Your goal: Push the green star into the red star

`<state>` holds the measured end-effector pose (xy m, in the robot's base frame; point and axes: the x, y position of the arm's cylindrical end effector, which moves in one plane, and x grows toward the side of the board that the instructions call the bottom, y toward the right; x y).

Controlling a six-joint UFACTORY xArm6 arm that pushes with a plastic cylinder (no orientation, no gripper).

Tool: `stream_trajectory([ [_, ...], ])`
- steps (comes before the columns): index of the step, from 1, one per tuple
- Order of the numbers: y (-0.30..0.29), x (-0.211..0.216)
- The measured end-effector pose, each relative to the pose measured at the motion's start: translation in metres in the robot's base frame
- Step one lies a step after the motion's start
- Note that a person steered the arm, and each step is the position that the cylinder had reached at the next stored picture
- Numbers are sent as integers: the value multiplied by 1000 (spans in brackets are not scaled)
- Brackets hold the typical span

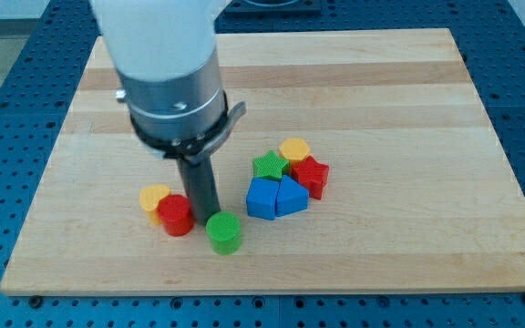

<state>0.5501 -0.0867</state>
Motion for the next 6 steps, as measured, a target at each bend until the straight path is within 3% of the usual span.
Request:
stream_trajectory([
  [1,5,7],
  [3,50,-81],
  [4,64,-79],
  [5,136,-19],
  [6,159,4],
])
